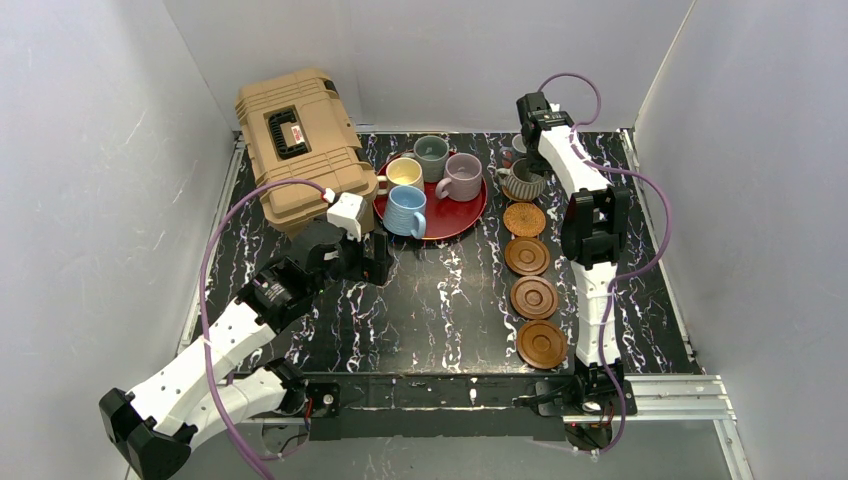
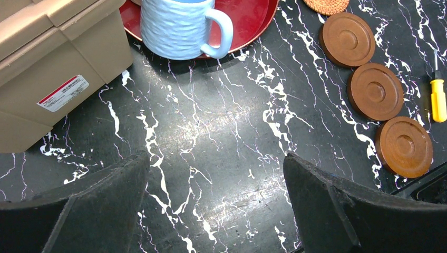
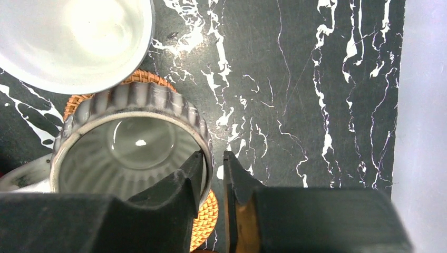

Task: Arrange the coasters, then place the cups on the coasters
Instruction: Place the cup on the coaster.

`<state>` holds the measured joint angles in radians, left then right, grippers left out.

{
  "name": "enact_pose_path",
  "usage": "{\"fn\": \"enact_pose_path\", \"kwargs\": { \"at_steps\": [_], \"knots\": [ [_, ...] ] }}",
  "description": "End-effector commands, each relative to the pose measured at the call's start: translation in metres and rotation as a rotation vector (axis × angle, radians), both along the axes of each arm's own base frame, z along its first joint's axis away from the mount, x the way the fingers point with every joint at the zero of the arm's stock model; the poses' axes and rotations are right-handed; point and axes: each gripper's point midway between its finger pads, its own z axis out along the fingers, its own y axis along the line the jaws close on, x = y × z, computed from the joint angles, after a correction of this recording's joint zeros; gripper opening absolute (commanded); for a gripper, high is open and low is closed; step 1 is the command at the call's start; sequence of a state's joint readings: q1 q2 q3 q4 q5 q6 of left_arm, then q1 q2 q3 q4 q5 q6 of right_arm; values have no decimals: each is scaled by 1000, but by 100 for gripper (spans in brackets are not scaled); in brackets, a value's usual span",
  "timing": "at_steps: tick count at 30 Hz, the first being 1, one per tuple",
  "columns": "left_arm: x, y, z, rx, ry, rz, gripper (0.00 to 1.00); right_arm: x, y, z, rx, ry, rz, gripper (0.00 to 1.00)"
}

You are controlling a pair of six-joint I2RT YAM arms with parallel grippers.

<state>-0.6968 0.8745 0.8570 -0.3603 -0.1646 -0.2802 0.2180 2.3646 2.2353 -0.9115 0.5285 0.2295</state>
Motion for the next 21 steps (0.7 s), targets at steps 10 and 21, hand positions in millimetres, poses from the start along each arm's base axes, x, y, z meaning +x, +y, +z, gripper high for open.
{"fn": "enact_pose_path", "kwargs": {
  "at_steps": [10, 21],
  "knots": [
    [-1, 2, 1, 6, 0, -3, 96, 13, -1, 28, 20, -84, -5, 41],
    [-4, -3, 8, -30, -33, -40, 96, 13, 9, 55, 84, -134, 27, 62]
  ]
}}
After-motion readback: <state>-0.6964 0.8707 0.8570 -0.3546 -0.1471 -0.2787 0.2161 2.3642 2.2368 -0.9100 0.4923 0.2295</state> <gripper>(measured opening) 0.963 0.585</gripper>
